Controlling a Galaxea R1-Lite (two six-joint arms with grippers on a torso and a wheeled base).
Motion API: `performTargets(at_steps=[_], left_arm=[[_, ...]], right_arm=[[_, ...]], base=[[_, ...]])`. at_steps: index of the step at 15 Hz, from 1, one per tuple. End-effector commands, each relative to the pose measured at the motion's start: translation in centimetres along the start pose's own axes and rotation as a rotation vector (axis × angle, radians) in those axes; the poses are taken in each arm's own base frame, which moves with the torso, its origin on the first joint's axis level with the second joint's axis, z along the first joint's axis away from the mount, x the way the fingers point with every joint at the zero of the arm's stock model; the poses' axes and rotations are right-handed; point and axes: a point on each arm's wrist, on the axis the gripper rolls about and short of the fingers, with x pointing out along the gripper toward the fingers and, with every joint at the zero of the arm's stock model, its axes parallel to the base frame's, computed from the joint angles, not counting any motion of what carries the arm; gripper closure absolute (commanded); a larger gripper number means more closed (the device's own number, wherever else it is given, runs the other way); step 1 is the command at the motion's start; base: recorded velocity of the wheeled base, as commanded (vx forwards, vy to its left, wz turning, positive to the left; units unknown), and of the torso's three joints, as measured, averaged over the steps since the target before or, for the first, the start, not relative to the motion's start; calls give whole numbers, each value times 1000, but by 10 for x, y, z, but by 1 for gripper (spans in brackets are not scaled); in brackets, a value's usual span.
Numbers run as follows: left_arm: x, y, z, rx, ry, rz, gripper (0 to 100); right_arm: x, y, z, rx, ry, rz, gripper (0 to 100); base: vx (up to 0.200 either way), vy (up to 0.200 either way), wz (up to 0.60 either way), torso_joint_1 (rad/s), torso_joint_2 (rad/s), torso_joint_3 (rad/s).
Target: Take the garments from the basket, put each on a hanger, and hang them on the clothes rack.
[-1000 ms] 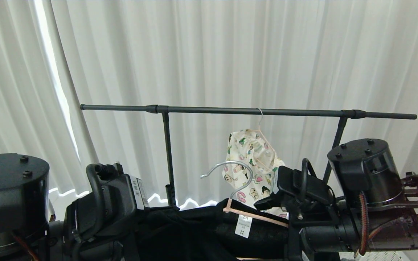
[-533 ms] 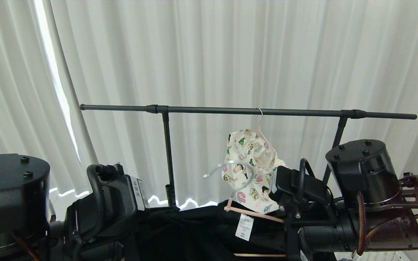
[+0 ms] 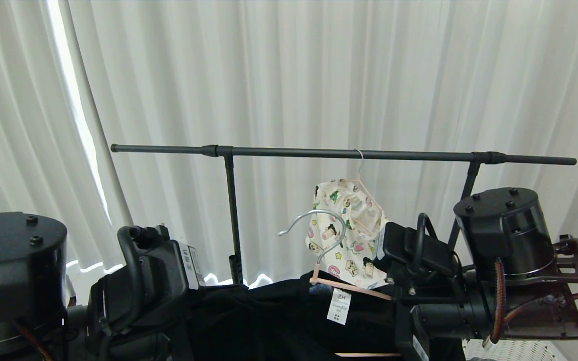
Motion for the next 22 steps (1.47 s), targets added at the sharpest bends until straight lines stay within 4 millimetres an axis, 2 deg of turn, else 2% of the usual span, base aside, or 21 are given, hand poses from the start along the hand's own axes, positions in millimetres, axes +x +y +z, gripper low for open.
performTargets(at_steps=[1,5,9,11,16,19,22], left_arm=[[0,0,0,-1,3,-2,0],[-4,0,-1,-6,-3,7,0],[-25,-13,-23,-23,16,26,0],[-31,-13,-33,-45,43,57,0],[-36,16,-71,-212,232,258,0],[-29,21,-86,-274,282,224,0],[-24,22,-89,-294,259,151,0]], right_arm=[[0,0,1,-26,-4,-6,100],[-11,-11,1,-84,-19,-57,100],[-31,-37,-4,-115,-24,-172,100],[-39,-44,-5,-160,-27,-204,100],[-52,-42,0,-239,-77,-188,100],[-61,-38,6,-279,-110,-191,100],[-68,-33,12,-298,-142,-195,100]], base=[[0,0,0,0,0,0],[0,0,0,0,0,0],[0,0,0,0,0,0],[0,0,0,0,0,0],[0,0,0,0,0,0],[0,0,0,0,0,0],[0,0,0,0,0,0]])
